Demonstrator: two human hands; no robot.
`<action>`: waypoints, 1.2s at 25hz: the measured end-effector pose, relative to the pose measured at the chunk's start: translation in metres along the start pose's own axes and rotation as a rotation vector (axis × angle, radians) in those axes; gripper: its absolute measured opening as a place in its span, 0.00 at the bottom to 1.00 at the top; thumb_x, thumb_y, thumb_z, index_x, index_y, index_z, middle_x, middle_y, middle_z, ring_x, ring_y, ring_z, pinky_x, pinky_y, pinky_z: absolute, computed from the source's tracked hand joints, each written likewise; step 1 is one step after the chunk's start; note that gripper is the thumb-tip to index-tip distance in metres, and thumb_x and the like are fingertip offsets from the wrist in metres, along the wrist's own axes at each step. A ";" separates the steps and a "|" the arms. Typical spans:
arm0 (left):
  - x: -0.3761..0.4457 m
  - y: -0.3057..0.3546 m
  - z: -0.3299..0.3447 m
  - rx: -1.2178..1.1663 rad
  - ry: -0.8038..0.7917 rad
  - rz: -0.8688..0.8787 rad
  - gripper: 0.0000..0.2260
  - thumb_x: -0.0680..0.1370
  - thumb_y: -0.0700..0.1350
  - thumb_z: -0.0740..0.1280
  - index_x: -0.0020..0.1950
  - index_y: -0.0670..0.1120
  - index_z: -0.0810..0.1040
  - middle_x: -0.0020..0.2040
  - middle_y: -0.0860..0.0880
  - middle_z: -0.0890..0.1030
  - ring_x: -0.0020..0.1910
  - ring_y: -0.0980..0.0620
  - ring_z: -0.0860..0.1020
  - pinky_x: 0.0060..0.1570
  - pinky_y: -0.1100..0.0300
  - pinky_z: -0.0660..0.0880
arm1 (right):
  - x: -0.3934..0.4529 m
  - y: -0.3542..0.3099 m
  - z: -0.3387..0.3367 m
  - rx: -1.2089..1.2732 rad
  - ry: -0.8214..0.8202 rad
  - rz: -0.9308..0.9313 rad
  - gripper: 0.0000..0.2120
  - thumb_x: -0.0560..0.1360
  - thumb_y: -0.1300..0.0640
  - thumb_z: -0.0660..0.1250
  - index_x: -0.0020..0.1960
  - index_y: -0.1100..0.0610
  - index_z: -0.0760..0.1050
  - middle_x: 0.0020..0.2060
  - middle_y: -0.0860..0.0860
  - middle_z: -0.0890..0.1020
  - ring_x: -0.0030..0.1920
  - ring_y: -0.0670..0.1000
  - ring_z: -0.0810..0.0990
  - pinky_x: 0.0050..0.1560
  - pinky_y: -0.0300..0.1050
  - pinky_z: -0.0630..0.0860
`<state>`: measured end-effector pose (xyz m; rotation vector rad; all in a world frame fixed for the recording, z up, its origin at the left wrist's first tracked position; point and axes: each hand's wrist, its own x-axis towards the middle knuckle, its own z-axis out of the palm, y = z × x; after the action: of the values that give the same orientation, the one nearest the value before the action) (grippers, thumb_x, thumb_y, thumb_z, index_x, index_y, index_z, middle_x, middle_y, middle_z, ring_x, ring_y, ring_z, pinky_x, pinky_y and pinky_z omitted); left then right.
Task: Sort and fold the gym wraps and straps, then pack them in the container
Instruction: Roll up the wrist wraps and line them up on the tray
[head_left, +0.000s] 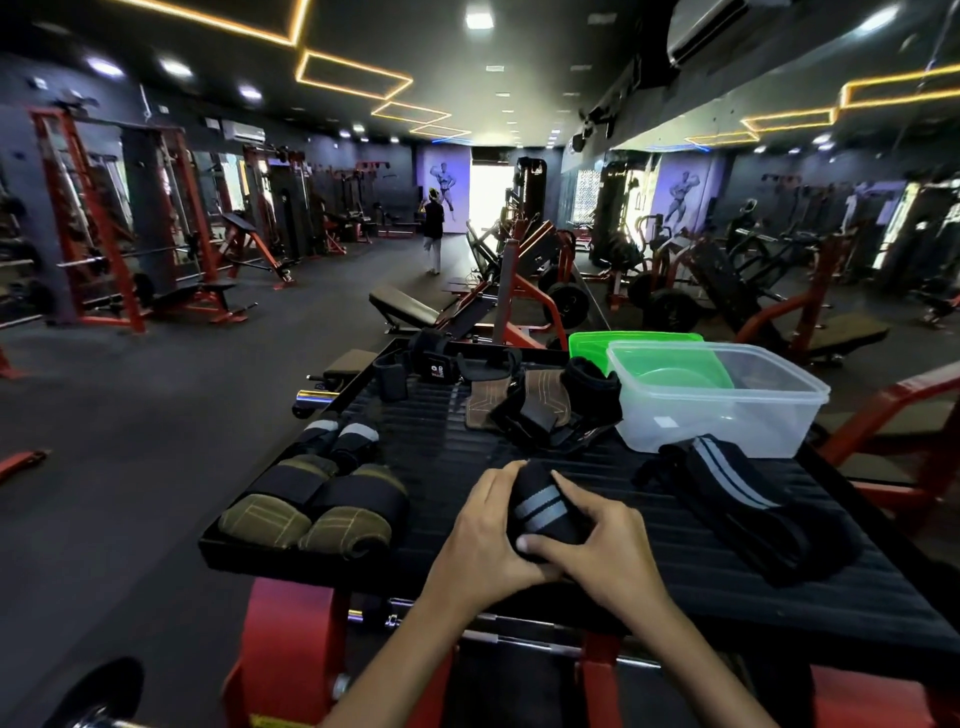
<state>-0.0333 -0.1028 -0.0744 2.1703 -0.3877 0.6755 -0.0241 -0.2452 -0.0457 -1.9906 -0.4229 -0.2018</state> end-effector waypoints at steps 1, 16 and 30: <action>0.000 -0.001 -0.001 -0.020 -0.008 0.000 0.40 0.60 0.58 0.73 0.69 0.47 0.65 0.59 0.56 0.70 0.59 0.61 0.71 0.59 0.67 0.70 | 0.000 0.000 0.001 -0.003 0.017 -0.021 0.34 0.61 0.59 0.80 0.65 0.56 0.74 0.49 0.42 0.79 0.44 0.29 0.75 0.45 0.17 0.65; 0.021 -0.004 -0.027 -1.068 -0.321 -0.669 0.15 0.73 0.48 0.66 0.51 0.38 0.75 0.40 0.41 0.81 0.35 0.47 0.80 0.38 0.57 0.79 | 0.032 0.030 0.001 -0.249 -0.078 -0.665 0.24 0.73 0.60 0.62 0.59 0.32 0.73 0.73 0.44 0.61 0.75 0.55 0.56 0.70 0.64 0.57; 0.019 -0.018 -0.020 -1.058 -0.077 -0.644 0.11 0.78 0.49 0.62 0.55 0.43 0.72 0.51 0.46 0.81 0.47 0.53 0.79 0.45 0.60 0.76 | 0.019 -0.002 0.026 0.731 -0.194 0.343 0.13 0.70 0.55 0.71 0.51 0.60 0.81 0.42 0.55 0.84 0.35 0.48 0.80 0.48 0.53 0.81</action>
<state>-0.0159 -0.0767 -0.0632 1.1761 -0.0278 -0.0254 -0.0087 -0.2175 -0.0494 -1.3284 -0.2215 0.3269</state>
